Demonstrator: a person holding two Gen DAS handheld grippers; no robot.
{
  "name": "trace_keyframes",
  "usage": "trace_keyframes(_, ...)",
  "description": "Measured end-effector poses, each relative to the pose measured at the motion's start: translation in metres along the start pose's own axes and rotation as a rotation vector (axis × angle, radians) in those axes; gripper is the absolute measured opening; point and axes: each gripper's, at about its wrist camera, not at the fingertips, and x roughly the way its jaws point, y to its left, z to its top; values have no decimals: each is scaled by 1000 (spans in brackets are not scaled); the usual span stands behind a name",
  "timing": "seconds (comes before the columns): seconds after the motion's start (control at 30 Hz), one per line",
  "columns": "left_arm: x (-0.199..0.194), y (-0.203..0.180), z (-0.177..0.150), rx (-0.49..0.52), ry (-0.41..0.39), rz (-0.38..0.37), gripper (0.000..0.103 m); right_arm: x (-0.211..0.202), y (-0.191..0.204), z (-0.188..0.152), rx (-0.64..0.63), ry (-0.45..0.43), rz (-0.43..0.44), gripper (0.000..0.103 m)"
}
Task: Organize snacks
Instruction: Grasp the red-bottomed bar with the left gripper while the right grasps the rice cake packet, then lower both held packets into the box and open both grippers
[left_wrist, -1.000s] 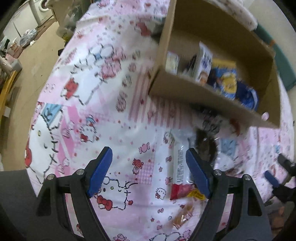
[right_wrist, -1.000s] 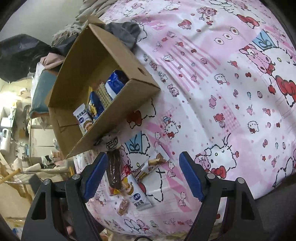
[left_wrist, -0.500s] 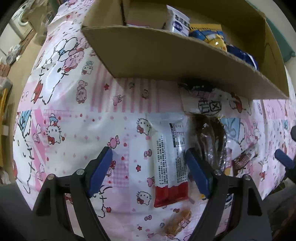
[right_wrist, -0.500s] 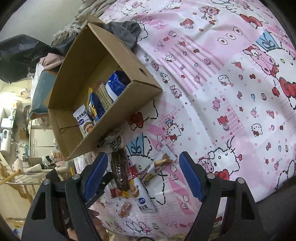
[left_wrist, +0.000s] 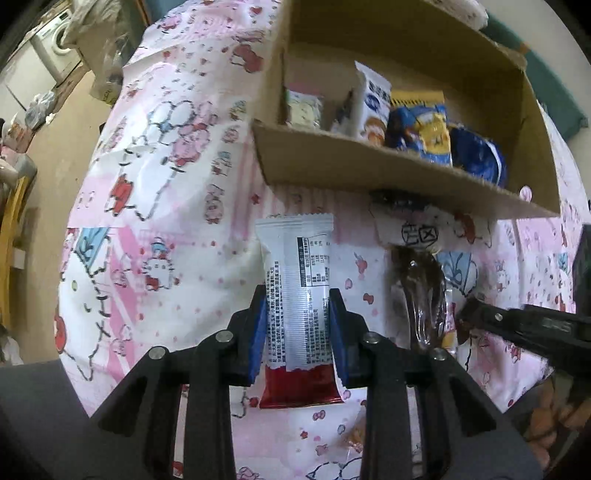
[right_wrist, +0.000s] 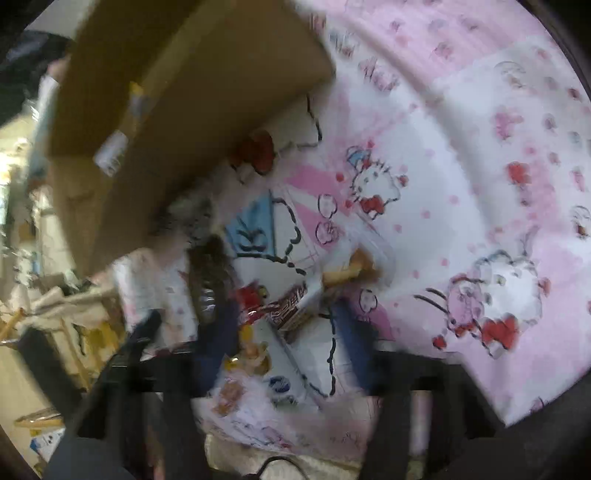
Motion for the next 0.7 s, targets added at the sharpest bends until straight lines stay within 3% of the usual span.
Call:
trace_keyframes(0.03,-3,3,1,-6,-6,2,27,0,6,3,-37,-19,-35,17)
trace_keyframes(0.13,-10,15,2,-38,-10,-2,27,-6,18,-1,-117,-66,-72,18)
trace_keyframes(0.23,-16,33,1,-54,-18,-8,27,-14,18,-11,-124,-79,-24,18)
trace_keyframes(0.53,-29,39,-13,-61,-57,-3,27,-41,16,-26,-153,-125,24,18)
trace_keyframes(0.7,-48,41,-20,-58,-84,-27,27,-64,14,-29,-172,-127,96,18)
